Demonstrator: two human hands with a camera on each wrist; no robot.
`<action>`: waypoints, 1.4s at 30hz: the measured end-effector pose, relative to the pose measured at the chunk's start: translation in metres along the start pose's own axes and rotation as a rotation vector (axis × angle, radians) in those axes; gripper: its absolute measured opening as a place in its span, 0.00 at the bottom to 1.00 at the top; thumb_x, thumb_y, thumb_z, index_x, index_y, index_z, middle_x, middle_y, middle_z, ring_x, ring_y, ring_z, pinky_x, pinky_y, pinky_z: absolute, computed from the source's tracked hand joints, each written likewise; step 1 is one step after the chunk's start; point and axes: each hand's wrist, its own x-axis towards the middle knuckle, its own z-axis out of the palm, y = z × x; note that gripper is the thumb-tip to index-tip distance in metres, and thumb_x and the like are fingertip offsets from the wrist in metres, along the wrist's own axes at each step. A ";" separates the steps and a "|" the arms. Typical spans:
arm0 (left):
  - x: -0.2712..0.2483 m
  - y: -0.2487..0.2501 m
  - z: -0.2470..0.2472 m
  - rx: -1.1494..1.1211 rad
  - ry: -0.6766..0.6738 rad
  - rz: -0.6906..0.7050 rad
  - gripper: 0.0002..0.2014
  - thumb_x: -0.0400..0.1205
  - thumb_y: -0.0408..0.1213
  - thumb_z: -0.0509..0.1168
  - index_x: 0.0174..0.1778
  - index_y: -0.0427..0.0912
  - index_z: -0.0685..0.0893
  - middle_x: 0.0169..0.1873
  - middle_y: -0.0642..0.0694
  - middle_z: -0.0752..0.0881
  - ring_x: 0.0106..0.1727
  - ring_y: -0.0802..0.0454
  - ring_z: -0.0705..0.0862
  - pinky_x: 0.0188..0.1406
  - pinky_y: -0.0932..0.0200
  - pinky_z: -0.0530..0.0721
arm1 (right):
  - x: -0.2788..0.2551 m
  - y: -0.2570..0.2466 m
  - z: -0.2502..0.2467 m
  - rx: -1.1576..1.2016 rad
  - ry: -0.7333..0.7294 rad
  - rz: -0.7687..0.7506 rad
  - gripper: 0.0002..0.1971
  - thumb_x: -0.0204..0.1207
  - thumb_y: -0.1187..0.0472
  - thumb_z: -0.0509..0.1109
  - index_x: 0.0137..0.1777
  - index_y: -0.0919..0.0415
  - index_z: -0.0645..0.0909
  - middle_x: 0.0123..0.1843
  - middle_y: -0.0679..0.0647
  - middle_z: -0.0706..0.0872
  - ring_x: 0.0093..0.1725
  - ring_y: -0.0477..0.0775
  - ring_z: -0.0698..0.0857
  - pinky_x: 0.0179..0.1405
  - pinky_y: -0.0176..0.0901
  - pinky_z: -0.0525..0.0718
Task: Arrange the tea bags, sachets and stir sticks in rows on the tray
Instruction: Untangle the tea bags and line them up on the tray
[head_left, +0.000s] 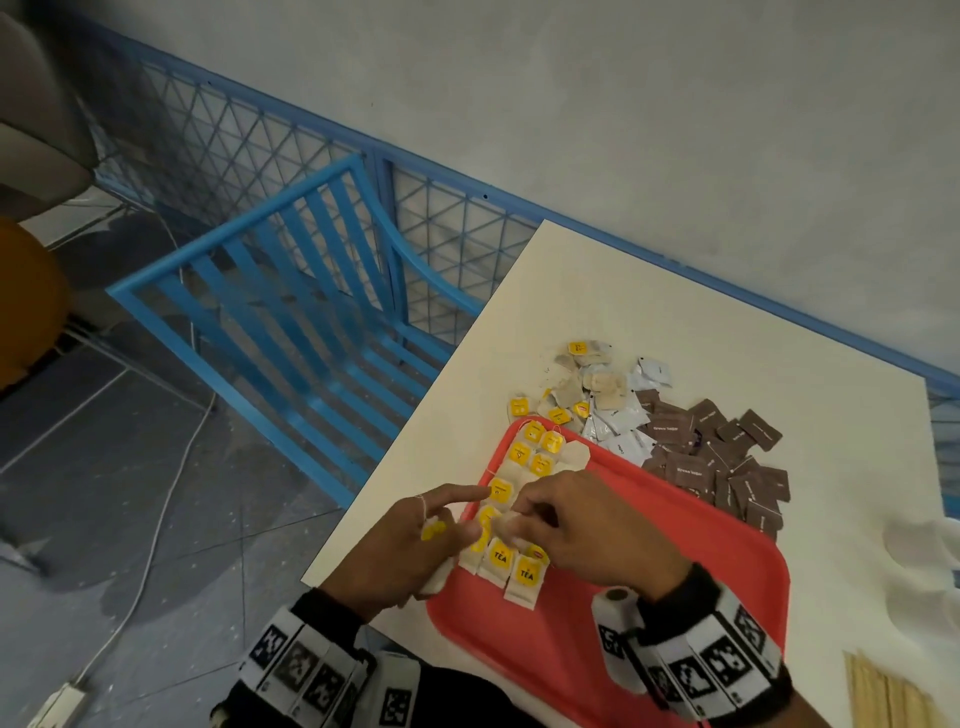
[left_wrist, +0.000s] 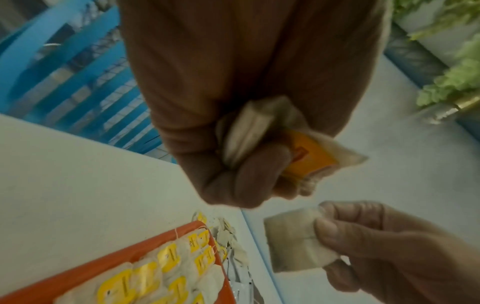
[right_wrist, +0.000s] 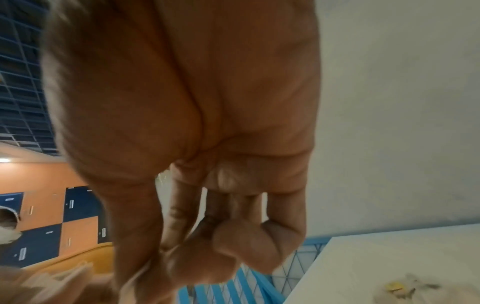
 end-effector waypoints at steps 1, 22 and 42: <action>0.001 0.001 0.002 0.031 -0.041 0.011 0.17 0.85 0.40 0.68 0.70 0.50 0.82 0.24 0.46 0.78 0.18 0.58 0.72 0.17 0.67 0.70 | 0.001 -0.002 -0.001 0.006 -0.039 -0.020 0.12 0.81 0.54 0.70 0.41 0.59 0.87 0.29 0.47 0.80 0.30 0.41 0.77 0.30 0.31 0.68; -0.008 -0.076 -0.033 0.433 0.208 -0.325 0.07 0.83 0.44 0.71 0.54 0.49 0.89 0.34 0.62 0.82 0.22 0.68 0.77 0.22 0.73 0.70 | 0.032 0.030 0.120 0.059 -0.303 0.183 0.05 0.76 0.59 0.74 0.45 0.59 0.90 0.43 0.50 0.89 0.43 0.48 0.85 0.43 0.43 0.84; 0.000 -0.066 -0.030 0.052 0.223 -0.385 0.16 0.78 0.61 0.69 0.47 0.51 0.91 0.29 0.44 0.82 0.24 0.51 0.75 0.22 0.61 0.71 | 0.028 0.033 0.140 0.018 -0.158 0.168 0.10 0.80 0.56 0.60 0.44 0.55 0.82 0.48 0.53 0.83 0.47 0.55 0.82 0.48 0.50 0.81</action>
